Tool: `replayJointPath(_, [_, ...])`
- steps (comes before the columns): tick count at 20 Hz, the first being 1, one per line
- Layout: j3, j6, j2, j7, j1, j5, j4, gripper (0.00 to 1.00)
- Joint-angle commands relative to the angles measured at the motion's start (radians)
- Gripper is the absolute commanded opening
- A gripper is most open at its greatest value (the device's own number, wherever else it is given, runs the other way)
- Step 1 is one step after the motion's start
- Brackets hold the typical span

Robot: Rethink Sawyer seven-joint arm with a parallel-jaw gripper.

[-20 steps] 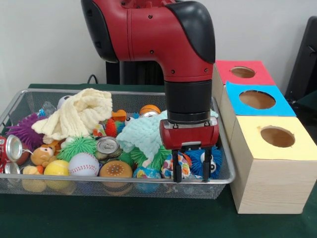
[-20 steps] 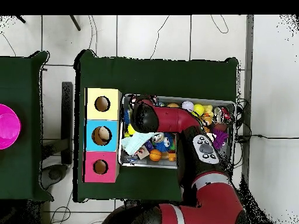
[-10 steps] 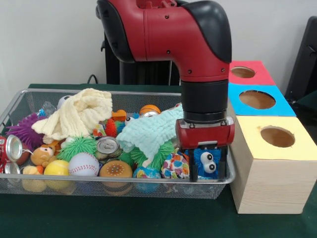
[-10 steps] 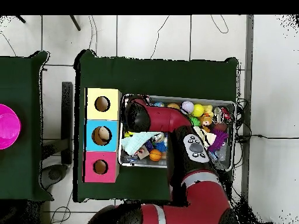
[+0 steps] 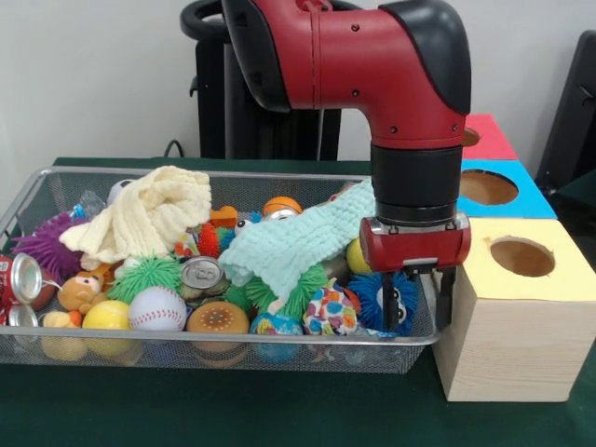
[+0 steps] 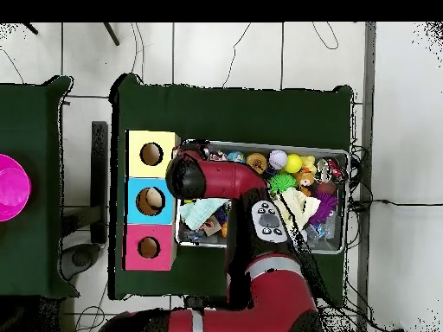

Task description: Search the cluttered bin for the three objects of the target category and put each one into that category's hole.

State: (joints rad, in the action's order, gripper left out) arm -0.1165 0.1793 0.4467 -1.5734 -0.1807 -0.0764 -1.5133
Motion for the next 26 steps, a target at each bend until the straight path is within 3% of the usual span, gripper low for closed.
replayJointPath(1, [0.073,0.042,-0.03,-0.221,0.042,0.028,-0.089,1.0])
replayJointPath(5, [0.127,0.055,-0.032,-0.194,0.056,0.008,-0.073,1.0])
replayJointPath(11, [0.149,0.059,-0.023,-0.164,0.055,-0.005,-0.066,1.0])
replayJointPath(19, [0.206,-0.065,-0.088,-0.164,0.096,-0.032,-0.013,1.0])
replayJointPath(26, [0.125,-0.161,-0.151,-0.142,0.043,-0.05,-0.016,1.0])
